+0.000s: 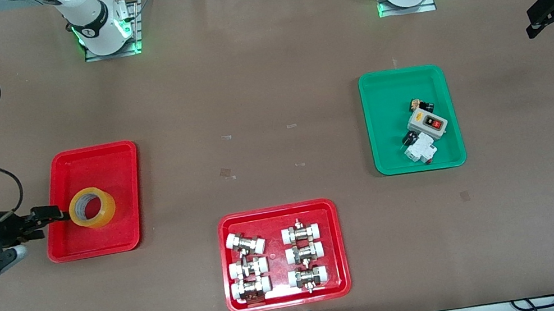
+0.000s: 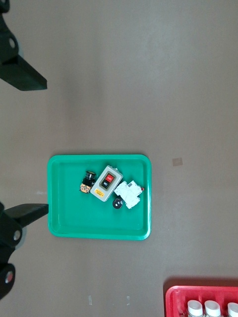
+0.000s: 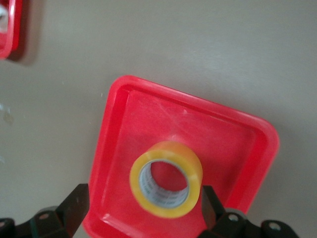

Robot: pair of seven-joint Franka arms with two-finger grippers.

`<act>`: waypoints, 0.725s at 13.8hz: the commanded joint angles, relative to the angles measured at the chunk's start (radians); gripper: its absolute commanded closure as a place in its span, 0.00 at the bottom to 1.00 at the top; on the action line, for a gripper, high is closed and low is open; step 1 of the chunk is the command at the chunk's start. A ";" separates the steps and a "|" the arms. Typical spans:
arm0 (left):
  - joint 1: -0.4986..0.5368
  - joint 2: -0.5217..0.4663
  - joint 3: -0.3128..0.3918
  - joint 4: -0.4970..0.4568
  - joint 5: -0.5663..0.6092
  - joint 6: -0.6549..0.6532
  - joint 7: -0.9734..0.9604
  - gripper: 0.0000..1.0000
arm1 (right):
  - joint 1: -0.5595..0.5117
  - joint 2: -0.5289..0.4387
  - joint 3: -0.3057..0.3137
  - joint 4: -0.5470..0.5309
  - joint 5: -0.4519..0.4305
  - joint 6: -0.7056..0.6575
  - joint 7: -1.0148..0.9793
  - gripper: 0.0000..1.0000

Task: Left arm passes tape to right arm into tray
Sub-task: 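Open the right gripper and draw it back from the tape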

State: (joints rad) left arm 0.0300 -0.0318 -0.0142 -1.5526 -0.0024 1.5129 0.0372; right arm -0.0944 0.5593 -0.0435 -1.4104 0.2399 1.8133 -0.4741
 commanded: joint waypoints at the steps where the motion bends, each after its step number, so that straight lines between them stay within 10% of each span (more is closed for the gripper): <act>1: 0.001 0.010 -0.003 0.023 -0.011 -0.019 -0.011 0.00 | 0.024 -0.057 -0.001 -0.013 -0.056 -0.070 0.173 0.00; 10: 0.001 0.010 -0.001 0.016 -0.011 -0.019 -0.010 0.00 | 0.067 -0.090 -0.004 0.304 -0.178 -0.384 0.413 0.00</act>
State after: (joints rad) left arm 0.0300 -0.0293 -0.0145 -1.5527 -0.0024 1.5111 0.0314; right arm -0.0276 0.4528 -0.0435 -1.1520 0.0858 1.4580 -0.0825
